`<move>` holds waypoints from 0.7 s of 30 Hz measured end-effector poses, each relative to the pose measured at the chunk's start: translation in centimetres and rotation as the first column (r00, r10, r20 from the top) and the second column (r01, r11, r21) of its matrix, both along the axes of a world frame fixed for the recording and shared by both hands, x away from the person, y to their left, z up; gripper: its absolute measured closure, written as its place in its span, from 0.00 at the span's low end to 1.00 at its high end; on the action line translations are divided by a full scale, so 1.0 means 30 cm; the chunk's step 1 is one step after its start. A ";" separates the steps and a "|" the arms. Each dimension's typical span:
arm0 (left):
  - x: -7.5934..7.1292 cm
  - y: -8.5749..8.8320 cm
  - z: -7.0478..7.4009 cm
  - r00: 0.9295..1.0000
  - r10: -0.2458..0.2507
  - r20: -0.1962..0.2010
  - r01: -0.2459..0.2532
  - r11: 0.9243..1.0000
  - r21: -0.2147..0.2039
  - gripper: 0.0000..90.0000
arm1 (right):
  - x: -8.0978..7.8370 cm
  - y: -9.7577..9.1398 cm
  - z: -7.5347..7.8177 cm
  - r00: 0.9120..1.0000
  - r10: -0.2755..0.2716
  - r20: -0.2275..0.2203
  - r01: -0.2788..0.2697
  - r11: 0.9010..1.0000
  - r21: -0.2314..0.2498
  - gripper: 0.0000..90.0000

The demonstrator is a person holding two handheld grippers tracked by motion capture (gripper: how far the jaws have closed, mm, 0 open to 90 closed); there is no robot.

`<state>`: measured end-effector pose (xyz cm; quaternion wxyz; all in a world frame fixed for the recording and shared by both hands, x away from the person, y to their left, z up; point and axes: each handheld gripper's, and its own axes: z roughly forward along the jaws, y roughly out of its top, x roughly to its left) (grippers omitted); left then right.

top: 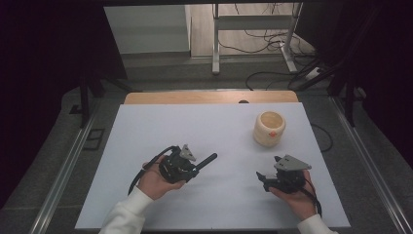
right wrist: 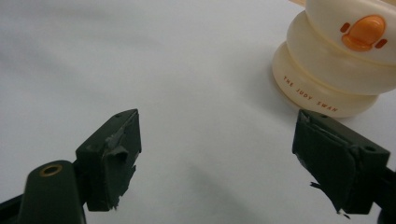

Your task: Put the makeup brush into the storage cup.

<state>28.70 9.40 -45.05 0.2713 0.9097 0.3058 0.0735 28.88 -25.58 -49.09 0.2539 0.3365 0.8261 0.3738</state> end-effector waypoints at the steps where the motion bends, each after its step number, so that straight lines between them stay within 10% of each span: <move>1: 0.002 -0.004 0.001 1.000 -0.004 0.001 0.004 1.000 0.003 0.80 | 0.000 0.001 0.000 1.000 -0.001 -0.002 0.001 1.000 0.000 0.18; 21: 0.012 -0.042 0.008 0.999 -0.033 -0.004 0.033 0.999 -0.002 0.80 | -0.004 0.033 0.003 1.000 0.018 0.005 -0.018 1.000 -0.015 0.18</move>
